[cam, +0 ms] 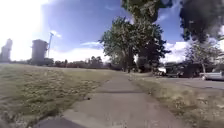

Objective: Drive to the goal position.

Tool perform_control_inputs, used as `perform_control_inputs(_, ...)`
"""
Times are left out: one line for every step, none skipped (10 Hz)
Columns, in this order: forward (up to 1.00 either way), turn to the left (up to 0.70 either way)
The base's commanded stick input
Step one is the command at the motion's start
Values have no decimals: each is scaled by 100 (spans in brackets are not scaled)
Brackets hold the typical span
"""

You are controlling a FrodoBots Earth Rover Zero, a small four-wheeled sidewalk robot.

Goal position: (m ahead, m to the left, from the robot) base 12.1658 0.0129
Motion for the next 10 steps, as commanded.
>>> perform_control_inputs(100, 0)
perform_control_inputs(100, 0)
perform_control_inputs(100, 0)
perform_control_inputs(100, 0)
perform_control_inputs(100, 0)
perform_control_inputs(100, 0)
perform_control_inputs(100, 0)
perform_control_inputs(100, 0)
perform_control_inputs(100, 0)
perform_control_inputs(100, 0)
